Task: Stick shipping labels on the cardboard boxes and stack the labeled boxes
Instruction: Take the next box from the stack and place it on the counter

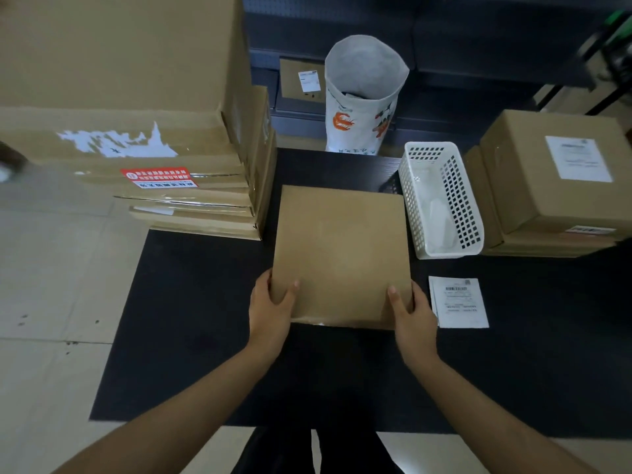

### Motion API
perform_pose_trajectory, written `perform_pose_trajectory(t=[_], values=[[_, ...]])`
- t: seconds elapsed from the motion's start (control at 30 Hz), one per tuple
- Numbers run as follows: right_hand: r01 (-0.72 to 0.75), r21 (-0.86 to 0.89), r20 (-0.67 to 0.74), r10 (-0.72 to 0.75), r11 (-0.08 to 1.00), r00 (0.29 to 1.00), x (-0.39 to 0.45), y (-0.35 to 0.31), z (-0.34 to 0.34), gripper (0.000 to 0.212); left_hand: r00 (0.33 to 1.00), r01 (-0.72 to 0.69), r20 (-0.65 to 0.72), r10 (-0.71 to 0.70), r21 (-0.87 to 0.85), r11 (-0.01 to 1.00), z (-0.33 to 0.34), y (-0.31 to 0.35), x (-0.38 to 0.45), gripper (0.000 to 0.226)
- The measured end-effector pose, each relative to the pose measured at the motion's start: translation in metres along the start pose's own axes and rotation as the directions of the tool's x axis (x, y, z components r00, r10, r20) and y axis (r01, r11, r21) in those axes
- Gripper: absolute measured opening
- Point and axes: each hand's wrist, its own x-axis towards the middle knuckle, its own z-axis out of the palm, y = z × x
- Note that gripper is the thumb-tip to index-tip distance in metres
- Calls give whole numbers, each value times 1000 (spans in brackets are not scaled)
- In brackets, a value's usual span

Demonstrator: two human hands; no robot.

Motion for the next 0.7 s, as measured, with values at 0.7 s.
perform_pose_trajectory(t=[0.7], values=[[5, -32, 57, -3, 999, 998, -83, 64, -33, 50, 999, 33, -21, -32, 68, 997, -3, -63, -98, 59]])
